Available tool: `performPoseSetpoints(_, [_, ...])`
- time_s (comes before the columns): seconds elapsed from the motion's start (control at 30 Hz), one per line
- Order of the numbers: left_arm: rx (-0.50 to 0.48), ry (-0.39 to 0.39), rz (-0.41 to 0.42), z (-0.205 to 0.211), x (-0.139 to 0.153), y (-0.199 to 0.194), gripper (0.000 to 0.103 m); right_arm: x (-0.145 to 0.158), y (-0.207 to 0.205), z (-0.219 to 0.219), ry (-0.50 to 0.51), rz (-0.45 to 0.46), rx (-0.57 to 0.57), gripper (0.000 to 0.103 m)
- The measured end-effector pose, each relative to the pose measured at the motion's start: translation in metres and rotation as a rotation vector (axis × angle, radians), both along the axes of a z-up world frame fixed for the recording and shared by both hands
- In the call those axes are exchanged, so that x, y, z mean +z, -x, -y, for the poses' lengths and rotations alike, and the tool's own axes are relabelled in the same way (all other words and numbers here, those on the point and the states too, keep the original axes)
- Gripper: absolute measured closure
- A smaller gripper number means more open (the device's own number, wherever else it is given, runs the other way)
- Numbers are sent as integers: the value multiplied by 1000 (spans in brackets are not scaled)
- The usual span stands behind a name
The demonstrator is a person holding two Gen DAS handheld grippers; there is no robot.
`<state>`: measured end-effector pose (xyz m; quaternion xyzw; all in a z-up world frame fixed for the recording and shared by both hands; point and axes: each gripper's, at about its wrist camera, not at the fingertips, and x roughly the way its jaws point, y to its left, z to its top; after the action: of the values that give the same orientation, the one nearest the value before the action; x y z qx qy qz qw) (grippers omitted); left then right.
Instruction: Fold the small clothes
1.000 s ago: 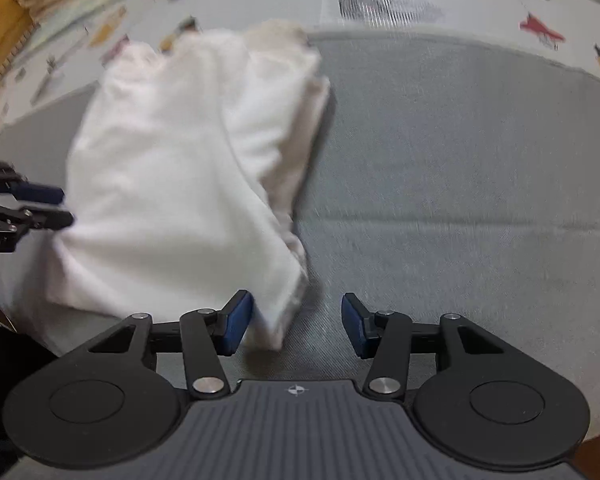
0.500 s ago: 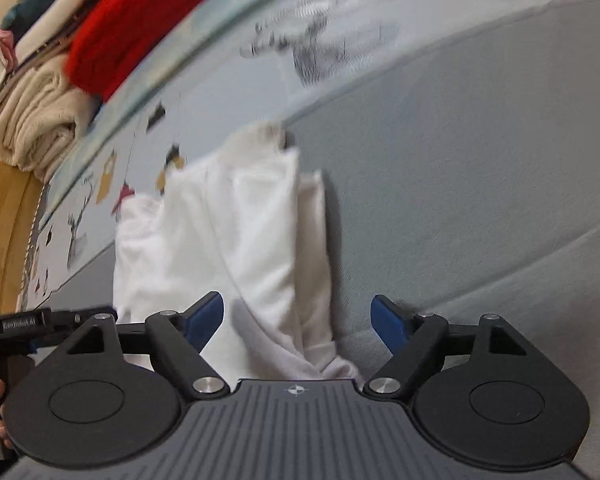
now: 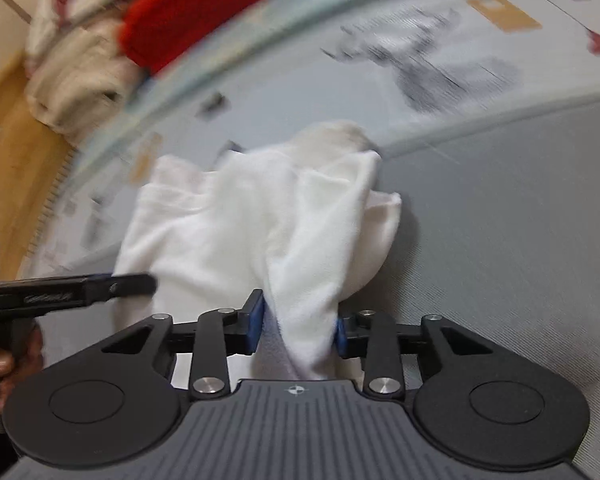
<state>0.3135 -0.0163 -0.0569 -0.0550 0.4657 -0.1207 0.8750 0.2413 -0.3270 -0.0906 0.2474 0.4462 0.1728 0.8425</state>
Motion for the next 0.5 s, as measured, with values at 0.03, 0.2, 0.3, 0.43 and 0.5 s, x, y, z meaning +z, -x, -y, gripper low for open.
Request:
performPoseSetpoints(0.03, [34,14,-4,-10,2,-3,70,5,-2,-6,-11,37,15,68])
performPoseSetpoints(0.2, [122,-41,-58,-43,-1,1,70,16,-16,-26,226,92,-79,64])
performPoseSetpoints(0.3, [92,-20,-61,-56,4,11,70,22,-17,-18,237,105,-160,63])
performPoseSetpoints(0.43, [-35,36,-169,-53,-11,17,70,25,-13,-19,83,88,-47,64])
performPoseSetpoints(0.5, [-101,-59,-235,-39,-29,25,61,8,-15,-38,277,-23,24,64])
